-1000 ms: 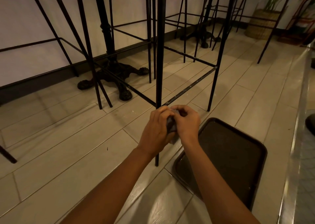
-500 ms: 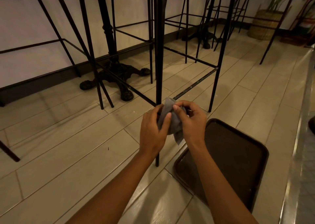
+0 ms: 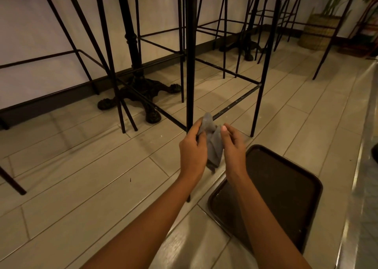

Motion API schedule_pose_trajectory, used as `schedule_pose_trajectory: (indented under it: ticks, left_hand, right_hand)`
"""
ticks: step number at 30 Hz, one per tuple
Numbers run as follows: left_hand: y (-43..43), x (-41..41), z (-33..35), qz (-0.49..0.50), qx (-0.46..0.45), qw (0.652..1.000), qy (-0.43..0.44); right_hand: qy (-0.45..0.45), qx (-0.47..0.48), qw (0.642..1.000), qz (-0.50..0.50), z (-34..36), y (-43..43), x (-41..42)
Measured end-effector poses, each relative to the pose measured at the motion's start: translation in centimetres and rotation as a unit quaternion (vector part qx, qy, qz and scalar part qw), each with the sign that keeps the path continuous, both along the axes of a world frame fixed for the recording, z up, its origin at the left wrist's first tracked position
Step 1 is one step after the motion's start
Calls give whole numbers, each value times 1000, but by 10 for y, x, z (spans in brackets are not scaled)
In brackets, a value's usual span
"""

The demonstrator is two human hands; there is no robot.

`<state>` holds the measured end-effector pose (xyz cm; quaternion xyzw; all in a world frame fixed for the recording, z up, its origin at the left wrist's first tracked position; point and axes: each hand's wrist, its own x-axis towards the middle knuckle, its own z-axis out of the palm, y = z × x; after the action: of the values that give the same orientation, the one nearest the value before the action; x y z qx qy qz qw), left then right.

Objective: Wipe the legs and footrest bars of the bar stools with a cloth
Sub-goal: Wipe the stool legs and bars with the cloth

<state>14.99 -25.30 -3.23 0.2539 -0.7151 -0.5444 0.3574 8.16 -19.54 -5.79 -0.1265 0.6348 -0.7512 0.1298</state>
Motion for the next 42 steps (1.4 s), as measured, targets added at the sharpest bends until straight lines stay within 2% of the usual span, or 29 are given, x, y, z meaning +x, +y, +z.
schedule_pose_trajectory:
  ticks: [3, 6, 8, 10, 14, 15, 16, 18, 19, 21, 24, 27, 30, 31, 34, 38, 40, 42]
  left_hand:
    - [-1, -5, 8, -27, -12, 1000, 9]
    - [-3, -9, 15, -61, -64, 996, 19]
    - [-2, -9, 18, -87, -94, 992, 14]
    - [0, -9, 20, -91, -166, 982, -22]
    - [-1, -15, 21, -64, -254, 953, -153]
    - [-1, -17, 19, -36, -307, 932, -192]
    - [-1, -19, 17, 10, -384, 892, -238]
    - [-3, -21, 14, 95, -514, 791, -319]
    - [-5, -23, 12, 122, -548, 752, -345]
    - [-9, -25, 9, 119, -572, 703, -406]
    - [-11, -29, 9, 71, -616, 611, -492]
    - [-15, -36, 14, 17, -652, 552, -520]
    - [-20, -44, 19, -8, -663, 496, -561]
    - [-19, -46, 20, -12, -655, 497, -569]
    - [-16, -55, 15, 2, -615, 538, -576]
    - [-18, -68, 2, 6, -600, 538, -593]
    - [-19, -72, -5, 10, -592, 553, -586]
    - [-20, -75, -10, 24, -582, 594, -555]
  right_hand:
    - [-108, 9, 994, 30, 0, -1, -6]
    - [-170, -45, 980, 90, 9, 1, -13]
    - [-153, -91, 979, 99, 17, 2, -19]
    - [-115, -109, 984, 86, 20, 0, -26]
    - [29, -21, 999, 26, 29, -10, -36]
    - [78, 0, 997, 18, 32, -12, -38]
    - [122, 18, 992, 18, 34, -15, -40]
    - [183, 48, 982, 24, 34, -22, -42]
    - [204, 63, 977, 25, 32, -25, -41]
    - [242, 97, 965, 24, 27, -30, -41]
    - [304, 161, 938, 37, 19, -34, -45]
    - [352, 204, 913, 33, 13, -32, -58]
    - [381, 265, 885, -17, 7, -25, -76]
    - [394, 281, 875, -28, 5, -22, -82]
    - [438, 329, 837, 6, -2, -18, -100]
    - [463, 427, 768, 115, -12, -17, -114]
    - [475, 410, 771, 112, -18, -18, -117]
    - [483, 380, 783, 94, -24, -19, -118]
